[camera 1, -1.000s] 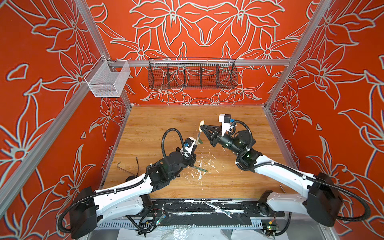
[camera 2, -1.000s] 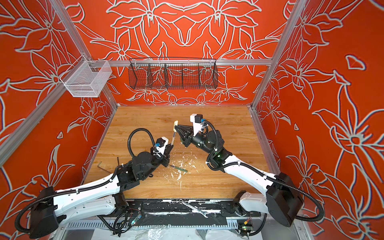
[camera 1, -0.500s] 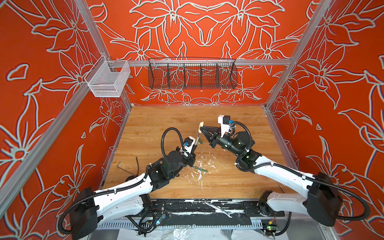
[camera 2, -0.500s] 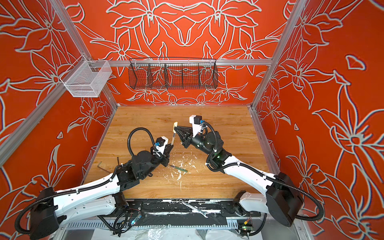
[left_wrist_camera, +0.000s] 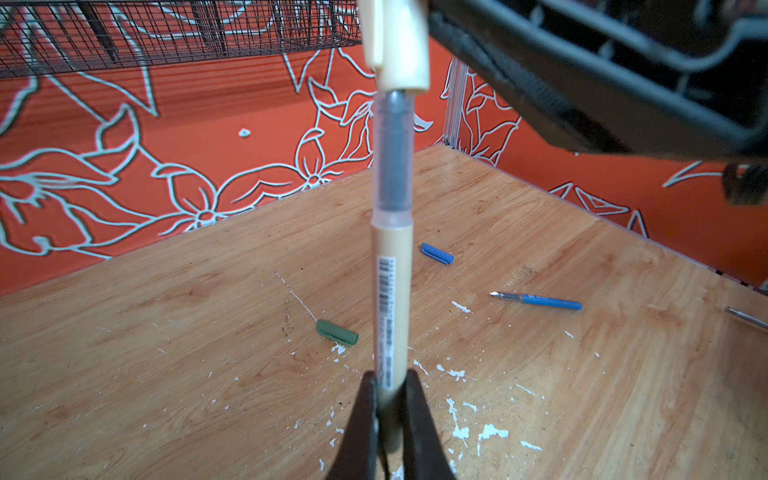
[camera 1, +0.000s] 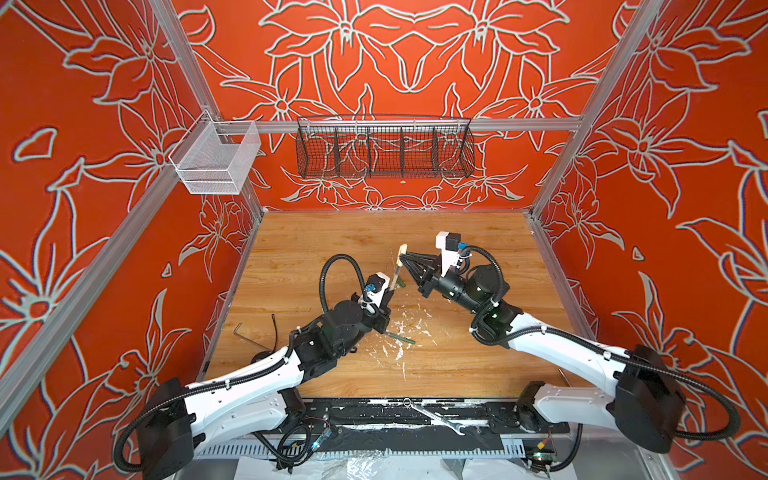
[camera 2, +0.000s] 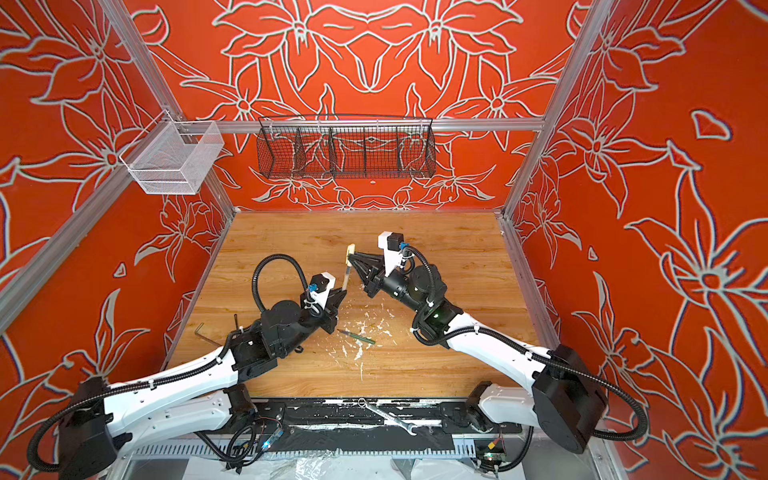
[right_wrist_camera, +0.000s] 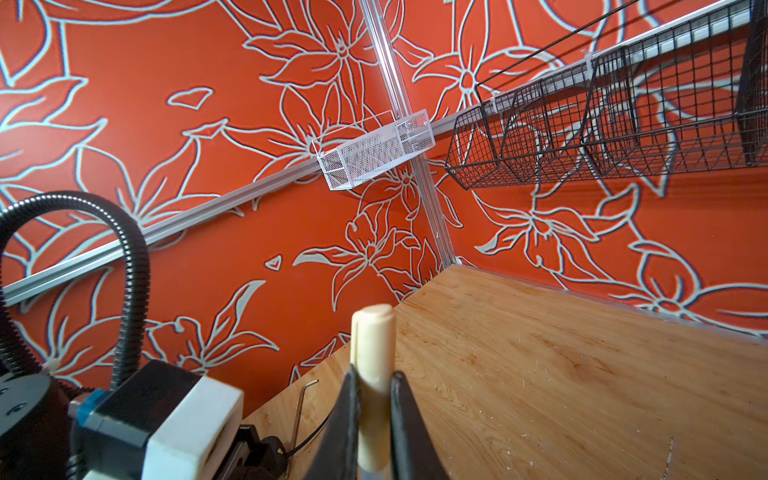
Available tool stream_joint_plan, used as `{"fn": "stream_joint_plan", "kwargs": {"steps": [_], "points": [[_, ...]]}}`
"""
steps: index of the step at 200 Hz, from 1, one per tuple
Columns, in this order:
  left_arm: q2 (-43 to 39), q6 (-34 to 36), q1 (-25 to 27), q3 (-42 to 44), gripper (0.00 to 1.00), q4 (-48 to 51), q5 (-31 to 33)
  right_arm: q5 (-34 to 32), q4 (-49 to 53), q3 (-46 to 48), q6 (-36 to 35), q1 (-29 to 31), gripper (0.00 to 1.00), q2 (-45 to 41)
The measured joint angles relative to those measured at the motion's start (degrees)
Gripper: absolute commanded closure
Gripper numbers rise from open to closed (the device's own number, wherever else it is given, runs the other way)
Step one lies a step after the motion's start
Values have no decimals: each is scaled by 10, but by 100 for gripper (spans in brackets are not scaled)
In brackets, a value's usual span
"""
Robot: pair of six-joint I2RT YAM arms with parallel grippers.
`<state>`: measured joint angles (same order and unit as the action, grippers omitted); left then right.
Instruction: Insert the pens into the pen caps
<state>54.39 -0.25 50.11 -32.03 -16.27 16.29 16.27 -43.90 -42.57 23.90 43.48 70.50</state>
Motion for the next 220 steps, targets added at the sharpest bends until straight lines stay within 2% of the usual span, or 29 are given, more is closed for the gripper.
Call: {"fn": "stream_joint_plan", "kwargs": {"steps": [64,169,220], "points": [[-17,0,-7,0,100,6,-31,-9,12,0,-16,3,96,-16],[-15,1,-10,-2,100,3,-41,-14,13,0,-15,3,96,-17],[-15,2,-12,-10,100,6,-63,-14,40,-14,-55,3,96,-27]]}}
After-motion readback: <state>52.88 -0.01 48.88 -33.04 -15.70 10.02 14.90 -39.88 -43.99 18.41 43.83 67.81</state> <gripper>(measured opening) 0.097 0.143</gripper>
